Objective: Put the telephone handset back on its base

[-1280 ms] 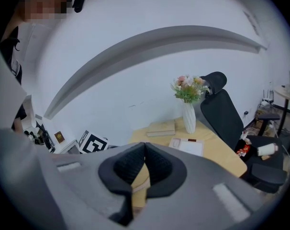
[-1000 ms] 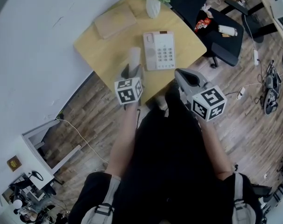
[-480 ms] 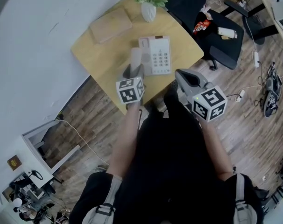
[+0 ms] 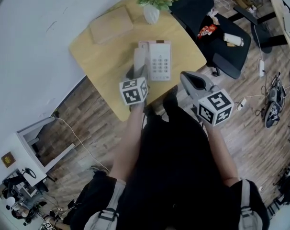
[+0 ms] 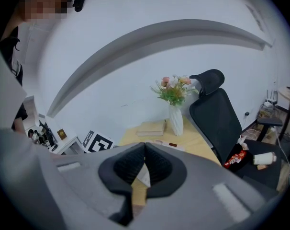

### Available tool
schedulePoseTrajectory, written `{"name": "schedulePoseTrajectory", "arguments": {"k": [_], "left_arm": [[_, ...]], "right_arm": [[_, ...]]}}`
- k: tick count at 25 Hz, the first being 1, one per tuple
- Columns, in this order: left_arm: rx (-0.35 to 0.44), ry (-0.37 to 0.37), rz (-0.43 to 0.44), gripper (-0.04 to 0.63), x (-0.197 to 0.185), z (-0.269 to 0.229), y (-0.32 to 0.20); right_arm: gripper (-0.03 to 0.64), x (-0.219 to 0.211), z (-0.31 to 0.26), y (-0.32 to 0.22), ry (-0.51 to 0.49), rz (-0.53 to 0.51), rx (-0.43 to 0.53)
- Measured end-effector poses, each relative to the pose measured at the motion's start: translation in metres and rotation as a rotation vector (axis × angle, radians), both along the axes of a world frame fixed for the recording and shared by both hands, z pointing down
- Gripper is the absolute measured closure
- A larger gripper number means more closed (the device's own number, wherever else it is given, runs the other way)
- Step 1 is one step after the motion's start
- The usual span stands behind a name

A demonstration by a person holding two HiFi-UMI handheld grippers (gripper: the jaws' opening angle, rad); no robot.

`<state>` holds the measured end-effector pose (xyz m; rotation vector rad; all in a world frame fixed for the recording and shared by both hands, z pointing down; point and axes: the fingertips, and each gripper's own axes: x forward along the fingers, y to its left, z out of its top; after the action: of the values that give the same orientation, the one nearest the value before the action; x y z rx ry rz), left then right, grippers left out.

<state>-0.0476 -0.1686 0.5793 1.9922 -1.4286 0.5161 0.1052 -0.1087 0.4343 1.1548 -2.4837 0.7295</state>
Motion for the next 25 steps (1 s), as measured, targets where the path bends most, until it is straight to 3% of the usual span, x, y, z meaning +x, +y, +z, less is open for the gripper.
{"name": "schedulePoseTrajectory", "arguments": {"k": [18, 25], "left_arm": [[-0.026, -0.005, -0.057, 0.379, 0.022, 0.026, -0.034], [-0.049, -0.033, -0.042, 0.379, 0.023, 0.040, -0.035]], "right_arm": [[0.614, 0.020, 0.014, -0.039, 0.015, -0.054, -0.030], [0.614, 0.023, 0.018, -0.042, 0.019, -0.056, -0.038]]}}
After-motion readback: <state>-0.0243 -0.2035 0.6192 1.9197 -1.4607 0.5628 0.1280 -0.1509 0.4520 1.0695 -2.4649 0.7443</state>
